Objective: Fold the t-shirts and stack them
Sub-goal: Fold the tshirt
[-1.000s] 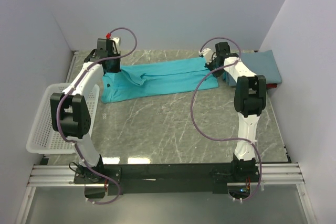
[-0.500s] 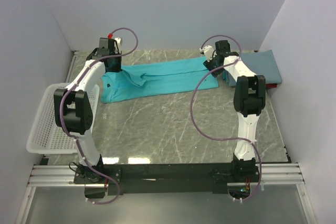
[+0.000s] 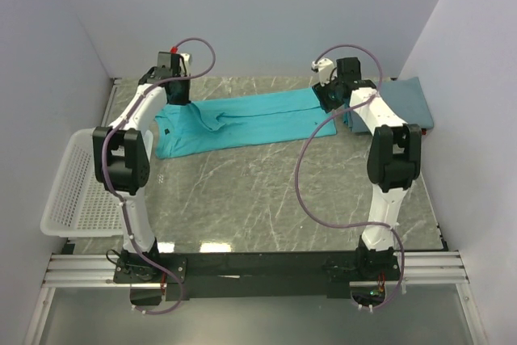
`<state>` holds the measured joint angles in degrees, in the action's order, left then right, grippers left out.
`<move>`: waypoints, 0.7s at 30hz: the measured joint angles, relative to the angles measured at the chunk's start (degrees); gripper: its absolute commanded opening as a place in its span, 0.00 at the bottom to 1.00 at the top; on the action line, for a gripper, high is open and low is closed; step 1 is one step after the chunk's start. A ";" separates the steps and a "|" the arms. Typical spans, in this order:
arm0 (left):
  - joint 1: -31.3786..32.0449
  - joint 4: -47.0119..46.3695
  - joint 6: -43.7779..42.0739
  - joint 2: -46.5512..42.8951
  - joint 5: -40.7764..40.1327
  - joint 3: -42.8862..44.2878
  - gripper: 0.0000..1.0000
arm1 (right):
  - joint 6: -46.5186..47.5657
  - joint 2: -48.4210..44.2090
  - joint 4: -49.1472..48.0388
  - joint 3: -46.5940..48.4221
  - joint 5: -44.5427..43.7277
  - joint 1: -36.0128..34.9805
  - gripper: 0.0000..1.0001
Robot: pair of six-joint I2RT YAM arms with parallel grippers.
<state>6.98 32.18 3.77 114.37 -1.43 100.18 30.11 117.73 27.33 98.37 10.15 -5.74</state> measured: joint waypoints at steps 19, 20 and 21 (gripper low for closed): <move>-1.84 2.45 -0.59 13.90 -0.87 12.70 0.51 | -0.76 -3.21 -1.20 -5.31 4.57 -0.55 0.54; -2.10 2.69 -0.39 15.19 -0.83 13.90 0.67 | -0.90 -3.28 -1.27 -5.62 4.63 -0.59 0.54; -2.36 2.89 -0.20 16.85 -0.85 15.39 0.70 | -1.01 -3.48 -1.27 -6.05 4.74 -0.63 0.54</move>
<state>4.62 35.07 3.57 131.22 -2.28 115.57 29.10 114.26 26.06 92.31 14.90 -6.37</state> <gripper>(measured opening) 0.571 0.540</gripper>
